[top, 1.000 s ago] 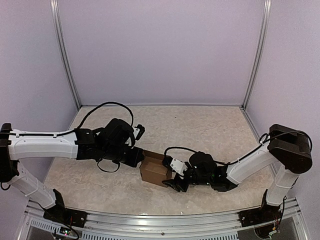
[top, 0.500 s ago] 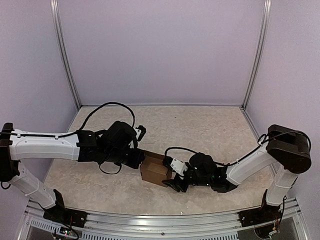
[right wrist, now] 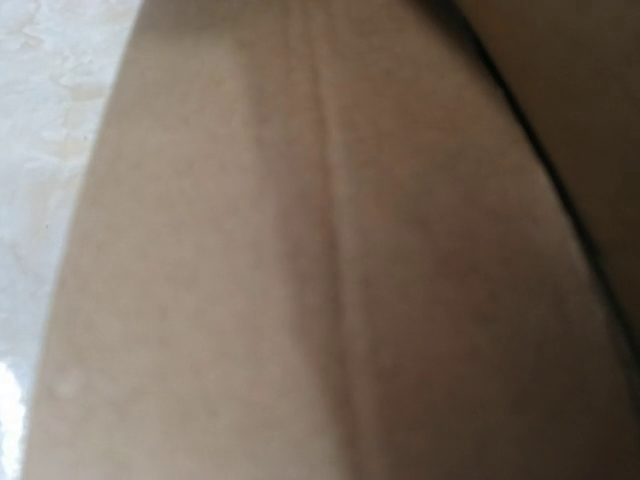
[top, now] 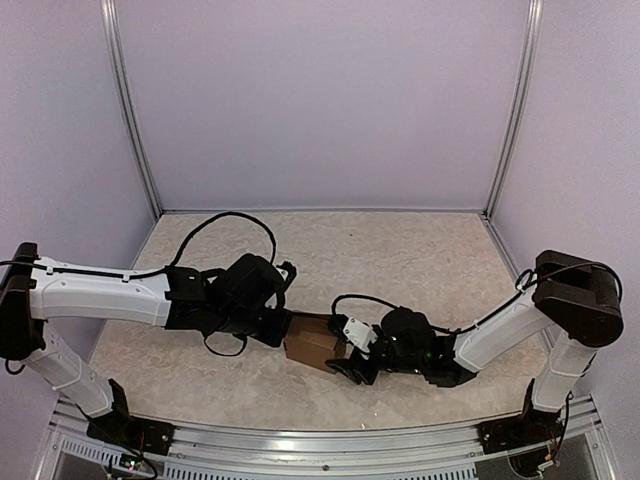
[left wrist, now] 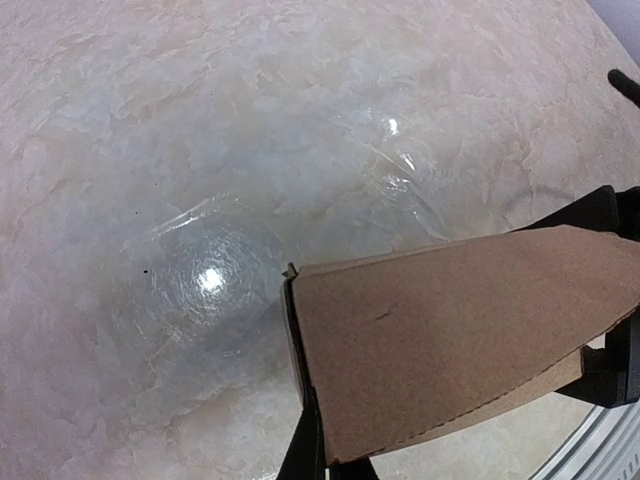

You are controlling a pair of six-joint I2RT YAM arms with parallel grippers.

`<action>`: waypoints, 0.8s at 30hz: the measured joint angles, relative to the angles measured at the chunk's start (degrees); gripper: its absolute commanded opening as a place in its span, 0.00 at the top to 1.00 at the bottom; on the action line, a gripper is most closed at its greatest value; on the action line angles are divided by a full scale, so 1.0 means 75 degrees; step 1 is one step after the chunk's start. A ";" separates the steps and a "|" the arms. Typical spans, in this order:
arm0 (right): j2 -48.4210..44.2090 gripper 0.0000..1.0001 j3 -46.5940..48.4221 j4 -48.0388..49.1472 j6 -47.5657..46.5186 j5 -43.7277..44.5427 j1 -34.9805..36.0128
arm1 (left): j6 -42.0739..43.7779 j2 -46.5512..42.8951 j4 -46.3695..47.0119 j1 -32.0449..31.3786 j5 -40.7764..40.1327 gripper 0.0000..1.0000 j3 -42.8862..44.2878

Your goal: Fold the paper box

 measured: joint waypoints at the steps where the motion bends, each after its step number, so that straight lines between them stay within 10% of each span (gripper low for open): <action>1: -0.0017 0.34 -0.0009 -0.0003 -0.0009 0.0003 0.0000 | -0.0003 0.0003 -0.0003 -0.0006 -0.0003 1.00 0.0009; 6: -0.0227 0.23 -0.0070 -0.0099 -0.0017 0.0099 -0.0003 | -0.0052 0.0044 -0.0041 -0.0070 0.0009 1.00 0.0058; 8: -0.0408 0.01 -0.0105 -0.0122 0.0050 0.0134 -0.0003 | -0.0082 0.0070 -0.0090 -0.0111 0.0015 1.00 0.0099; 24: -0.2640 0.00 -0.0411 -0.1166 0.0125 -0.0041 -0.0140 | -0.0245 0.0379 -0.0408 -0.0187 0.0119 1.00 0.0536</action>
